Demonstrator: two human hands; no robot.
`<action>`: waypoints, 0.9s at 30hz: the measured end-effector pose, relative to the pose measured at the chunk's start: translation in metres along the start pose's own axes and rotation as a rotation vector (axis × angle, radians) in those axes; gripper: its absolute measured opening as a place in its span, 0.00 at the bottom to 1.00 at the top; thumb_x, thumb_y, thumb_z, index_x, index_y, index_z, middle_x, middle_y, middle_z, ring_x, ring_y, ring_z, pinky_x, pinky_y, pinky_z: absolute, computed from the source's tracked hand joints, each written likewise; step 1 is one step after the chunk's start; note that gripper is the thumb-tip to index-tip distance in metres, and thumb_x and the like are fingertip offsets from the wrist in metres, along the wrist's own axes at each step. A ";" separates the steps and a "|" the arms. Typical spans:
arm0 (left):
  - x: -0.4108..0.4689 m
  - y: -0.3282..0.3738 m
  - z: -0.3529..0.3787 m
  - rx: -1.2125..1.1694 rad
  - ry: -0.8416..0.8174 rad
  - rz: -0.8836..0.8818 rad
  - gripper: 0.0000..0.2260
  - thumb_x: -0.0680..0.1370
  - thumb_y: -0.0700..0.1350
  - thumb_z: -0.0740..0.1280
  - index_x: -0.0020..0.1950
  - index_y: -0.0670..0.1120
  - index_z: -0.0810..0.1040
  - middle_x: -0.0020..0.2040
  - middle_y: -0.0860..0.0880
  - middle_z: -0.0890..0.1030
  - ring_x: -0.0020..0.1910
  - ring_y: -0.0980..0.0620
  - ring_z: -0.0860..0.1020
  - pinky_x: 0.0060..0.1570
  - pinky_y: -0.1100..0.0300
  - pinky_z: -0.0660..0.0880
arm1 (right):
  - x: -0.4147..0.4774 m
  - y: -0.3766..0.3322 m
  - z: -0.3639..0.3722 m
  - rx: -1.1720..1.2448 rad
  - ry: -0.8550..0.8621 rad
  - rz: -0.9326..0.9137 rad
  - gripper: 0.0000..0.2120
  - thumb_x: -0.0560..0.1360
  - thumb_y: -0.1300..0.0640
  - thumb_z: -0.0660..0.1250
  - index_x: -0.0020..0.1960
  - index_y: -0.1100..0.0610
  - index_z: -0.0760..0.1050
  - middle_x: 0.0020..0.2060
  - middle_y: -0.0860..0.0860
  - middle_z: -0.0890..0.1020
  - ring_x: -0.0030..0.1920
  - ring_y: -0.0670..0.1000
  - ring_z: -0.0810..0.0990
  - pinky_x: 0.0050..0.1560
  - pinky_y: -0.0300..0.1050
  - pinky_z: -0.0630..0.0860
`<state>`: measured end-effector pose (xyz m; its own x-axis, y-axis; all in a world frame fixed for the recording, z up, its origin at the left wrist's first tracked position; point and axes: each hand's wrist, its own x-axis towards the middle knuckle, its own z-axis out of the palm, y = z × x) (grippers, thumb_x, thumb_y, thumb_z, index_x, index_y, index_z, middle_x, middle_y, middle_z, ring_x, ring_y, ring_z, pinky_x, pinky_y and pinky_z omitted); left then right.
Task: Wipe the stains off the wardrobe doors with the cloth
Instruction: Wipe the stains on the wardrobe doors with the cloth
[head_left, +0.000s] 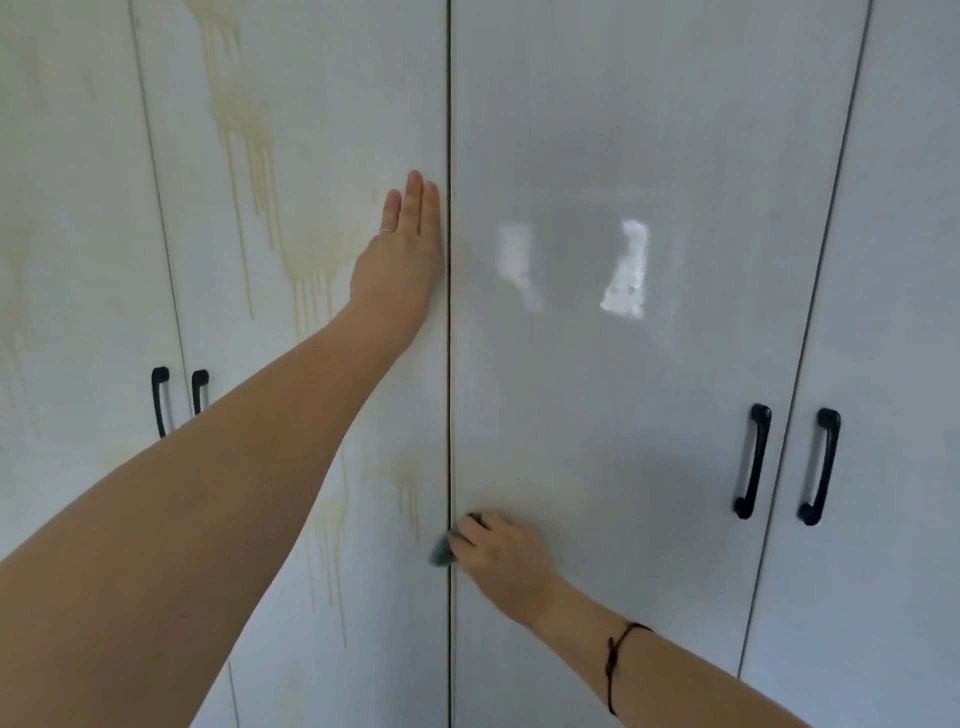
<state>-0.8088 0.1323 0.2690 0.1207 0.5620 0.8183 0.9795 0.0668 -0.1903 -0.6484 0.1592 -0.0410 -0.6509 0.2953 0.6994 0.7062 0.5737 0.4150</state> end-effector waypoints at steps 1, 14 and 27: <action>0.000 -0.003 0.000 -0.006 -0.003 0.000 0.41 0.74 0.23 0.59 0.81 0.39 0.39 0.82 0.42 0.41 0.81 0.43 0.49 0.59 0.54 0.78 | -0.003 0.005 -0.007 -0.027 0.000 0.006 0.08 0.68 0.54 0.79 0.40 0.49 0.80 0.40 0.45 0.78 0.38 0.48 0.76 0.26 0.42 0.71; -0.001 0.009 0.028 0.022 0.065 -0.085 0.36 0.77 0.28 0.58 0.80 0.35 0.40 0.81 0.37 0.43 0.79 0.36 0.52 0.63 0.45 0.75 | 0.004 0.236 -0.240 -0.138 0.525 0.682 0.07 0.80 0.51 0.67 0.54 0.53 0.80 0.49 0.49 0.79 0.45 0.51 0.78 0.38 0.45 0.72; -0.045 0.022 0.036 -0.041 -0.036 -0.088 0.41 0.75 0.26 0.61 0.80 0.37 0.39 0.81 0.40 0.41 0.80 0.38 0.50 0.62 0.50 0.77 | -0.080 0.198 -0.203 -0.051 0.368 0.868 0.06 0.81 0.56 0.66 0.49 0.57 0.78 0.44 0.49 0.78 0.35 0.50 0.75 0.31 0.42 0.66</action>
<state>-0.7984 0.1380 0.2086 0.0285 0.5849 0.8106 0.9919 0.0841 -0.0956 -0.3994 0.0942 0.1032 0.2309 0.3387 0.9121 0.9199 0.2295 -0.3180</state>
